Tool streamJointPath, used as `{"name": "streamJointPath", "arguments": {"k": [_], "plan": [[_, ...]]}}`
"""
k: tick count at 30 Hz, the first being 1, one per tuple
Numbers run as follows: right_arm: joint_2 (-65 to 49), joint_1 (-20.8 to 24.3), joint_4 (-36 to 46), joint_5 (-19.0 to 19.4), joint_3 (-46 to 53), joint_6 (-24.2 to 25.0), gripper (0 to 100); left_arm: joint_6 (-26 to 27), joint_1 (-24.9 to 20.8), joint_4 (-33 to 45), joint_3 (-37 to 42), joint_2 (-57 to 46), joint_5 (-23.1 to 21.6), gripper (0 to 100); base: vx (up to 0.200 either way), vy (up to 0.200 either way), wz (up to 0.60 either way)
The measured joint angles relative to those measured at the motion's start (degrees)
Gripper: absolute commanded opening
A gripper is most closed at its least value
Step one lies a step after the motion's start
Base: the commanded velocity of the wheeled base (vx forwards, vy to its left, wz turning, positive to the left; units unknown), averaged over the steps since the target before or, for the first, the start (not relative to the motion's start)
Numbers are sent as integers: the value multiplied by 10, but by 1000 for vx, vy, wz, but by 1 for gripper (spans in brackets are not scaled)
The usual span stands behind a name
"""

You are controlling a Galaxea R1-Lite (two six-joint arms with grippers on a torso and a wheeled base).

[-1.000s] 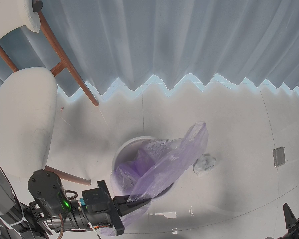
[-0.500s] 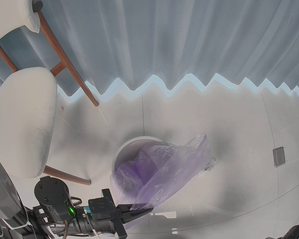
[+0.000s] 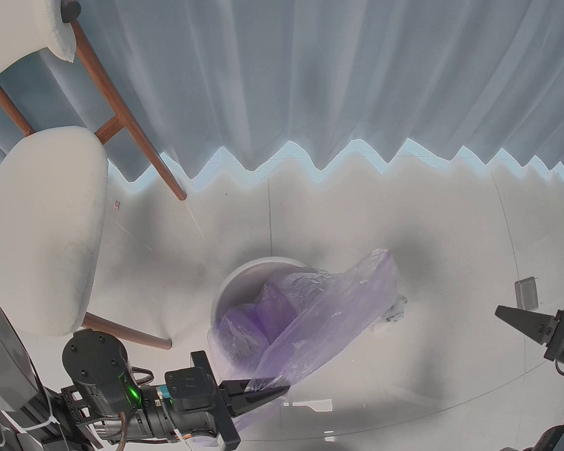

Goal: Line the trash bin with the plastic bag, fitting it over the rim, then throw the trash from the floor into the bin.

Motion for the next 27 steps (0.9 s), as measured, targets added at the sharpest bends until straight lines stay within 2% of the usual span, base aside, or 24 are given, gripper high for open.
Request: {"name": "streamJointPath", "arguments": {"k": [4, 11, 13, 18, 27], "plan": [[45, 22, 0, 1, -21, 47, 100, 0, 2, 0, -2, -2, 1, 0, 0, 0, 0], [97, 61, 18, 1, -76, 173, 100, 0, 2, 0, -2, -1, 1, 0, 0, 0, 0], [116, 80, 30, 1, -97, 194, 100, 0, 2, 0, -2, -1, 2, 0, 0, 0, 0], [171, 116, 46, -1, -132, 200, 100, 0, 3, 0, -3, 0, 2, 0, 0, 0, 0], [283, 137, 52, -11, -180, 198, 100, 0, 0, 0, -2, 0, 1, 0, 0, 0, 0]]}}
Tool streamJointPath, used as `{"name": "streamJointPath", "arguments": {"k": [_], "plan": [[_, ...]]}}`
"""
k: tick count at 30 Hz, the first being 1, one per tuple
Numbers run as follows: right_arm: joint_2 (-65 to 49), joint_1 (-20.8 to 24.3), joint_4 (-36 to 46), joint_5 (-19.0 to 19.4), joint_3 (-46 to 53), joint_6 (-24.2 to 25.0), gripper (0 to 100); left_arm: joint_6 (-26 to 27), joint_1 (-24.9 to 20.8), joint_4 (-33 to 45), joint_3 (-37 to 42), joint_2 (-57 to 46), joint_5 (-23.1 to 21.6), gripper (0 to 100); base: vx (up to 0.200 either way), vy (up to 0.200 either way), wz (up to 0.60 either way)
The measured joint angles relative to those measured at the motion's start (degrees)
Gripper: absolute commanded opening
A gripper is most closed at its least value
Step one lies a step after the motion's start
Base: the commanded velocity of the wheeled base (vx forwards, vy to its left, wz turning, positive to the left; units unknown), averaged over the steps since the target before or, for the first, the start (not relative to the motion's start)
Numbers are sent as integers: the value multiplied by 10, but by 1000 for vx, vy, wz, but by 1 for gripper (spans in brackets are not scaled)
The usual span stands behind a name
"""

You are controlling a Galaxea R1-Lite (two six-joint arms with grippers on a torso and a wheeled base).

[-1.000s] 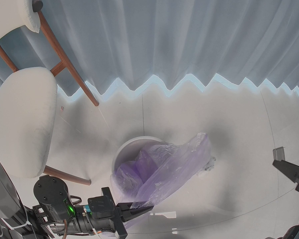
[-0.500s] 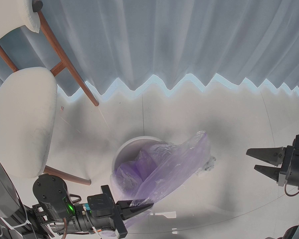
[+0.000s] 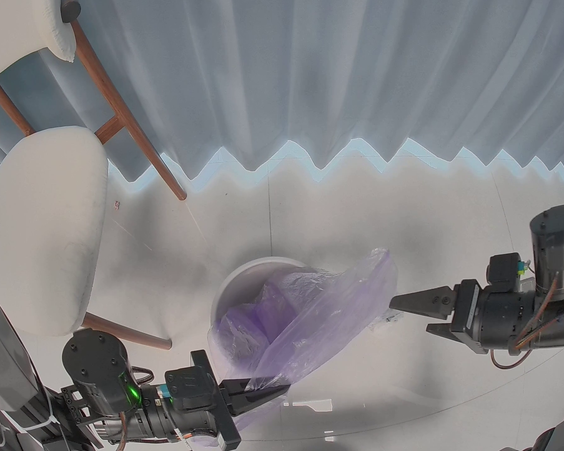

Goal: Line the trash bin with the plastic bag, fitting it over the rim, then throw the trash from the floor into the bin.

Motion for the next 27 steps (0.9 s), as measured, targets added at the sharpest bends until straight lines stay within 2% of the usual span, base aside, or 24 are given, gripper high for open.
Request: {"name": "streamJointPath", "arguments": {"k": [15, 21, 22, 27], "plan": [[124, 6, 12, -28, -119, 0, 100, 4, -12, 0, 15, 5, -5, 0, 0, 0, 0], [151, 14, 12, -40, -136, 0, 100, 8, -13, 0, 17, 7, -5, 0, 0, 0, 0], [153, 15, 12, -43, -136, 1, 0, 8, -13, 0, 17, 7, -5, 0, 0, 0, 0], [152, 16, 14, -47, -126, 2, 0, 8, -13, 0, 17, 7, -4, 0, 0, 0, 0]]}}
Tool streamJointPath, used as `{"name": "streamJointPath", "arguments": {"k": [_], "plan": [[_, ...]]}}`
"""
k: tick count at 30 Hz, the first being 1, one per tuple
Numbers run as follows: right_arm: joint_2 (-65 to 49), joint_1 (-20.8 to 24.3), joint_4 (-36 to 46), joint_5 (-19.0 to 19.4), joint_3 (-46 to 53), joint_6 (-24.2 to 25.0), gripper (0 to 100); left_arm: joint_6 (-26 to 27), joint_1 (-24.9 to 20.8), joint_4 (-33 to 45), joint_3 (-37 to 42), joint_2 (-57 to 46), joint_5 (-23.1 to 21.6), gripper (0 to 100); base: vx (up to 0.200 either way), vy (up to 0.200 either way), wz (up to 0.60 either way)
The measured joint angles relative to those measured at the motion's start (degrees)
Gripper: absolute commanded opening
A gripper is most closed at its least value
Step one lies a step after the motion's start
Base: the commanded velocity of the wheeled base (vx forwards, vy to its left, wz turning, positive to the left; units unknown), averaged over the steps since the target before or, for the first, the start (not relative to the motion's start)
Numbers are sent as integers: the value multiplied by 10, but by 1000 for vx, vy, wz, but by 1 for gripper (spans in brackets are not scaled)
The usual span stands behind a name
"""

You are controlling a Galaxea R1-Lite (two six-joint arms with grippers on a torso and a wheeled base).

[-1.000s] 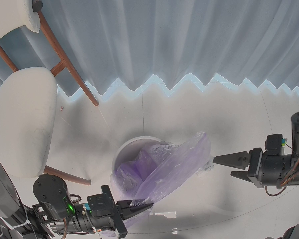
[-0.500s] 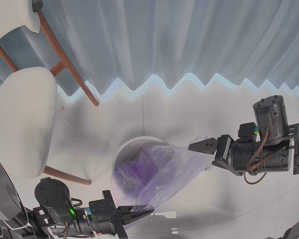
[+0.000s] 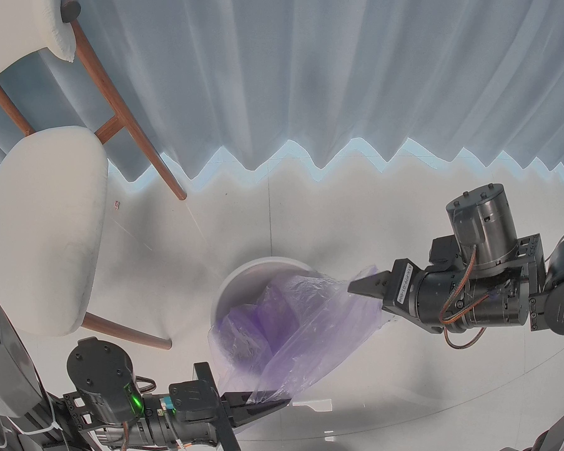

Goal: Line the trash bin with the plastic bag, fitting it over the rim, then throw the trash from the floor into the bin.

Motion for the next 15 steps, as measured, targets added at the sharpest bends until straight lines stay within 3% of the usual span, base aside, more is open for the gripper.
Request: {"name": "streamJointPath", "arguments": {"k": [15], "plan": [[-51, 5, 47, 3, 27, -2, 0, -4, 7, 0, -8, 5, 26, 0, 0, 0, 0]]}}
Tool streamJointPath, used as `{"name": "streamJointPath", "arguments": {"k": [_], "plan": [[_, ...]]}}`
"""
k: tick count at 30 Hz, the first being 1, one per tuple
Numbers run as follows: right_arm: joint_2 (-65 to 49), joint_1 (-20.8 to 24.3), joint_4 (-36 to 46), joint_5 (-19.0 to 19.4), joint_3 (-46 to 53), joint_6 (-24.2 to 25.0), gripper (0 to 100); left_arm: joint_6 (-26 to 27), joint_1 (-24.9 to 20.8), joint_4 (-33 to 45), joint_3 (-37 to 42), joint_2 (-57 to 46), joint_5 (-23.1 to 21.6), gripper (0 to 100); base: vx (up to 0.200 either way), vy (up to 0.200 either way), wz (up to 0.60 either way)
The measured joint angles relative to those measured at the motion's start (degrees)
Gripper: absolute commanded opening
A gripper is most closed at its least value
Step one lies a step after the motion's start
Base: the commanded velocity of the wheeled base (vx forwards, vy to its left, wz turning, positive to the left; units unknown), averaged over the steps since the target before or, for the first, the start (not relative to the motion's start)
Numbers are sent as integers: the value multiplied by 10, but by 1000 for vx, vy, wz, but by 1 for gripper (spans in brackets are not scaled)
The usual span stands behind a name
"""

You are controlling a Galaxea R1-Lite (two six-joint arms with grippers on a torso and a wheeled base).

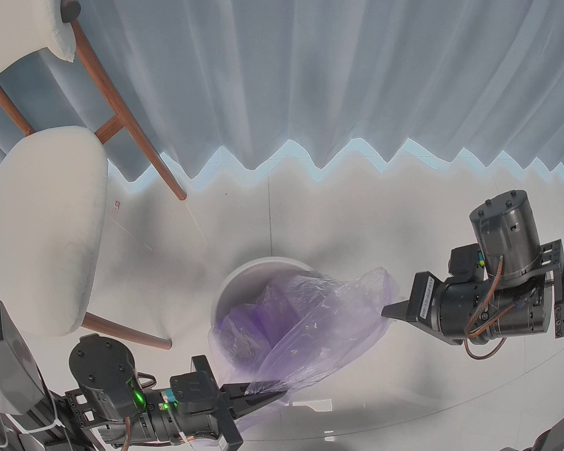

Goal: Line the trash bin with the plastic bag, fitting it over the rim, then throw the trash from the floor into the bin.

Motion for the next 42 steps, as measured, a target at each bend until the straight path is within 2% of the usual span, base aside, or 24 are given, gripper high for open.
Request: {"name": "streamJointPath", "arguments": {"k": [12, 13, 18, 35, 42], "plan": [[-44, 24, -2, -1, 80, -17, 0, -3, 16, 0, -23, 6, 17, 0, 0, 0, 0], [-49, 25, -1, -1, 82, -21, 100, -3, 17, 0, -23, 6, 18, 0, 0, 0, 0], [-64, 26, -5, -2, 94, -46, 100, -3, 17, 0, -23, 7, 18, 0, 0, 0, 0], [-40, 28, -11, -4, 64, -18, 100, -3, 12, 0, -21, 7, 18, 0, 0, 0, 0], [0, 27, -11, -27, 45, -17, 100, -3, 16, 0, -23, 7, 18, 0, 0, 0, 0]]}}
